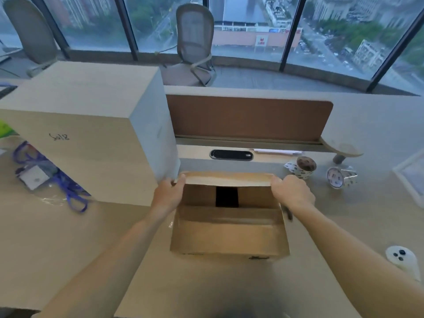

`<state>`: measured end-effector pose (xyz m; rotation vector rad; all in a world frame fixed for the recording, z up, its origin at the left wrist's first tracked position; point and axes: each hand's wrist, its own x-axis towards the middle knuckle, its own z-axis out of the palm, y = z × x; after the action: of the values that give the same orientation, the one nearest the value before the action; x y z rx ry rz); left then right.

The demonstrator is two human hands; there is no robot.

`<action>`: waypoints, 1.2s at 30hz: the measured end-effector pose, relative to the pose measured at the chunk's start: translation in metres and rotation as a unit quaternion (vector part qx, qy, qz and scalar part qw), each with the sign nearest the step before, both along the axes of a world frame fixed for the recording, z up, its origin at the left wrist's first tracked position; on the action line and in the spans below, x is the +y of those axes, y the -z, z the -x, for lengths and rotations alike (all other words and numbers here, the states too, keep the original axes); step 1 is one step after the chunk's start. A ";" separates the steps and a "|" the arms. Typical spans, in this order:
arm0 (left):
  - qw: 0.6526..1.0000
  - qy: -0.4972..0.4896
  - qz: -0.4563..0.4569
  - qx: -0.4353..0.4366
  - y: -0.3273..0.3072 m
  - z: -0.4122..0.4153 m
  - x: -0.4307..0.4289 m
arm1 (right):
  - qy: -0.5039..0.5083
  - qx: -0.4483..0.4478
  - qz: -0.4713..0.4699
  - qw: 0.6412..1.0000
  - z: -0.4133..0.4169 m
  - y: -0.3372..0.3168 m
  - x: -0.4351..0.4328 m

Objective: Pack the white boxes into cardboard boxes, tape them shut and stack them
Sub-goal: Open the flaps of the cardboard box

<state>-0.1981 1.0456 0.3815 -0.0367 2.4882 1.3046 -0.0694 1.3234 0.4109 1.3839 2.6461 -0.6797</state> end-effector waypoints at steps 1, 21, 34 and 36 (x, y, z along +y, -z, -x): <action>0.998 -0.023 -0.048 -0.020 -0.003 0.006 0.001 | 0.023 0.037 0.059 0.997 0.006 -0.003 0.007; 0.934 0.268 0.225 0.077 0.027 0.062 0.049 | 0.095 0.151 0.474 0.862 0.076 0.023 0.042; 0.905 0.276 0.317 0.065 0.003 0.028 0.006 | -0.254 -0.017 0.161 0.954 0.031 0.011 0.034; 0.910 0.266 0.316 0.041 0.005 0.015 -0.011 | -0.308 -0.131 0.130 0.933 0.017 0.009 0.026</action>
<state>-0.2126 1.0344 0.3763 0.5154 2.6099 0.2675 -0.0865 1.3491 0.4019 0.4825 2.4446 -0.6662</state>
